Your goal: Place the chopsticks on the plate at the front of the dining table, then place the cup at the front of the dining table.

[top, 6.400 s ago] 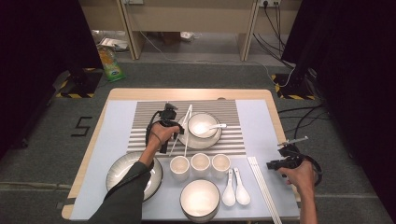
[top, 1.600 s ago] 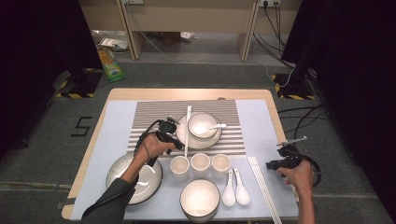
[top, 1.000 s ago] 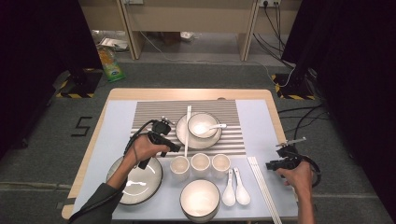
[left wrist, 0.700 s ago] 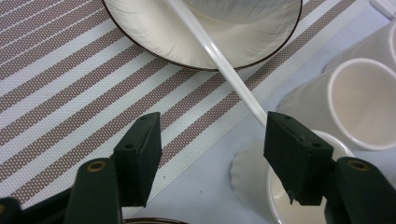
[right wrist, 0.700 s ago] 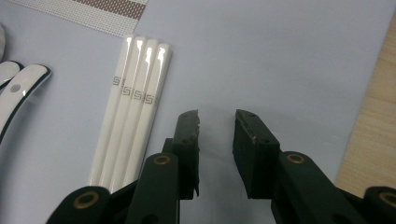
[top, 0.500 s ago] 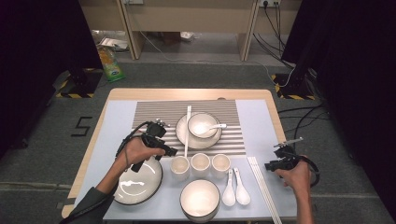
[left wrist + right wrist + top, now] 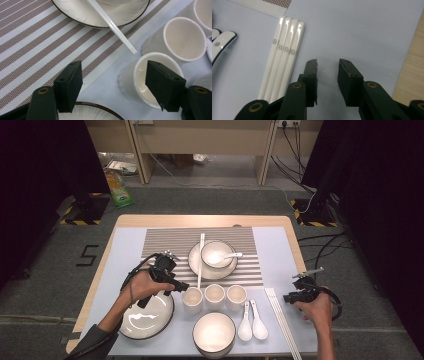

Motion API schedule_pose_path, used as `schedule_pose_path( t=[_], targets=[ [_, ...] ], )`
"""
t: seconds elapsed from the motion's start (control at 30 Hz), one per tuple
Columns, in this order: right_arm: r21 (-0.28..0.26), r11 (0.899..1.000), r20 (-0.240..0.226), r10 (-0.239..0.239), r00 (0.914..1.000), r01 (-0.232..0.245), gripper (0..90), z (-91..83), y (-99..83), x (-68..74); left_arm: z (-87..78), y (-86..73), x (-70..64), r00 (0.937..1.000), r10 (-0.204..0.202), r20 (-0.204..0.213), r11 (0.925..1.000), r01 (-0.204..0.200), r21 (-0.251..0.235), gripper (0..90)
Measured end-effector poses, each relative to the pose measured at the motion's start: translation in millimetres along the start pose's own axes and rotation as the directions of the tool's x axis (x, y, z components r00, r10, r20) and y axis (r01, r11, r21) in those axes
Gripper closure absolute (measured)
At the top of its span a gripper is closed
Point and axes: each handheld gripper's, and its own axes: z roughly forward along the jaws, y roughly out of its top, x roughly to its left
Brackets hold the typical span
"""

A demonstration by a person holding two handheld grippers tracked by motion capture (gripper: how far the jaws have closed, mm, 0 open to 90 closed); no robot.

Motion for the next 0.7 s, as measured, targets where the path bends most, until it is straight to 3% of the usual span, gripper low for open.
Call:
schedule_pose_path(
  t=[0.37, 0.7],
  targets=[
    [0.000, 1.000, 0.001, -0.003, 1.0000, 0.003, 68.2, 0.0, 0.1, 0.2, -3.0, -4.4, -11.4, 0.9988, 0.047, 0.013, 0.9988, -0.047, 0.016, 29.7],
    [0.005, 1.000, 0.000, -0.005, 1.0000, 0.005, 68.2, 0.1, 0.7, 0.3, -1.1, -7.1, -15.4, 0.9981, 0.061, 0.013, 0.9975, -0.061, 0.037, 30.6]
  ],
)
